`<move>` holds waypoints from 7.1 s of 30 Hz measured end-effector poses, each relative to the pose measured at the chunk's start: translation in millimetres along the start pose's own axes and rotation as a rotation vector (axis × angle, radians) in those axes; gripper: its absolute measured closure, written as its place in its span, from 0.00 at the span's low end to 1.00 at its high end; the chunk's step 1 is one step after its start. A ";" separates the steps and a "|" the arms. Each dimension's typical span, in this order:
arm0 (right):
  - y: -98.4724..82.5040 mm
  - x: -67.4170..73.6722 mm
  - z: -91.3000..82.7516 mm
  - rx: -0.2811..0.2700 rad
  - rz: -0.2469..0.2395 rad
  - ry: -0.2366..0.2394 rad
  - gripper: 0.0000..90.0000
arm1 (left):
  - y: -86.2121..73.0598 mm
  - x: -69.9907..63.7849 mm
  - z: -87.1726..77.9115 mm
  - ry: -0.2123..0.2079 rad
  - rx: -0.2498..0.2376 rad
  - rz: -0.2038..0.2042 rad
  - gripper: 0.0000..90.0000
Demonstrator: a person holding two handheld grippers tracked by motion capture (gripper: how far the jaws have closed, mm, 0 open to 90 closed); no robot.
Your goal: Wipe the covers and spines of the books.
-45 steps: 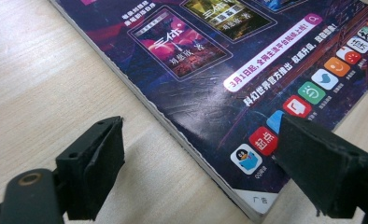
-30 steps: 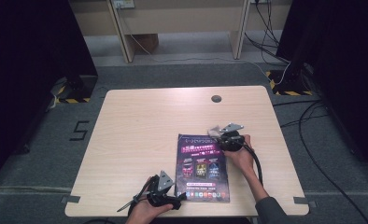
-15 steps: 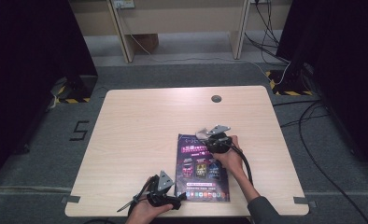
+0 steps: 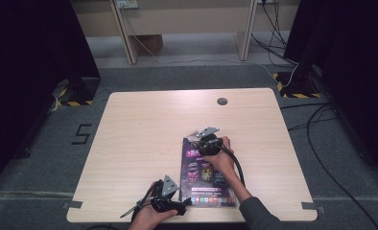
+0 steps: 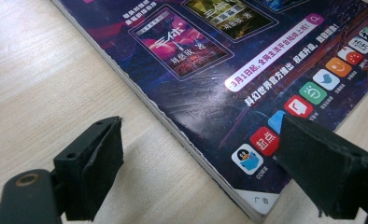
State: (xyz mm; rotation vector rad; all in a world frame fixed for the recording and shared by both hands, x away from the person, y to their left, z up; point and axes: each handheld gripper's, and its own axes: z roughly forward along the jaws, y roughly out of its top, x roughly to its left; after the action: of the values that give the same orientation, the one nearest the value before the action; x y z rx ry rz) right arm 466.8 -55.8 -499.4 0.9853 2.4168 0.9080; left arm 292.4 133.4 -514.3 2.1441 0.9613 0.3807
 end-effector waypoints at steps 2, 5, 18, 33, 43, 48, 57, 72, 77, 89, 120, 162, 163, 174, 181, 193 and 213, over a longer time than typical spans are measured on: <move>3.2 2.5 2.9 -0.001 -0.001 0.001 0.79 | 0.0 0.4 0.2 -0.002 0.001 -0.003 0.15; 8.4 7.3 6.3 0.005 -0.016 -0.001 0.79 | -0.1 0.3 0.2 -0.001 -0.001 0.000 0.15; 9.5 36.6 3.4 0.008 -0.112 0.087 0.80 | -0.3 -0.2 0.1 0.000 -0.002 -0.002 0.15; 11.7 22.1 7.5 0.011 -0.021 0.114 0.75 | -0.4 -0.1 -0.1 0.000 -0.001 -0.001 0.15; 12.8 14.8 7.1 0.008 0.067 0.182 0.79 | -0.4 0.1 0.0 -0.001 -0.001 -0.001 0.15; 13.3 17.4 8.4 0.009 0.026 0.153 0.82 | -0.4 -0.1 -0.1 0.000 -0.002 -0.001 0.15; 10.6 45.6 -0.2 0.027 -0.120 0.172 0.83 | -0.5 -0.4 -0.1 0.001 -0.003 0.000 0.15; -7.8 -13.2 -9.7 0.033 0.015 0.051 0.82 | -0.8 -0.4 -0.4 0.006 -0.004 0.005 0.16; -22.2 -36.1 -20.6 0.033 0.054 0.011 0.82 | -0.9 -0.6 -0.3 0.006 -0.006 0.002 0.16; -48.0 -70.9 -40.2 0.031 0.121 -0.078 0.81 | -0.8 -0.6 -0.3 0.006 -0.005 -0.001 0.16; -35.9 1.5 -35.1 0.004 -0.023 0.080 0.81 | -0.5 -1.2 -0.6 0.010 -0.003 0.012 0.16; -27.3 7.2 -30.6 -0.007 -0.021 0.077 0.83 | -0.3 -0.9 -0.3 0.005 -0.004 0.005 0.16; -26.4 9.8 -29.9 -0.007 -0.017 0.082 0.83 | -0.4 -0.9 -0.3 0.005 -0.004 0.006 0.16; -22.1 42.9 -29.2 -0.017 -0.101 0.166 0.82 | -0.7 -1.0 -0.7 0.008 -0.004 0.012 0.16; -25.5 29.3 -30.7 -0.010 -0.065 0.138 0.82 | -0.4 -1.7 -0.9 0.013 -0.005 0.022 0.16; -31.5 58.8 -40.7 -0.010 -0.130 0.183 0.82 | -1.3 -1.1 -3.9 0.015 0.005 0.016 0.16; -68.6 -19.2 -66.5 -0.003 0.059 -0.003 0.80 | -6.2 -3.1 -15.6 -0.065 0.004 0.032 0.41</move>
State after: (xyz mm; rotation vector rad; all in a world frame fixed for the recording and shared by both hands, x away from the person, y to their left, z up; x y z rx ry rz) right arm 410.5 -135.3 -496.6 1.0615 2.3952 0.9294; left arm 279.0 141.8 -508.2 2.1641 0.8920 0.3230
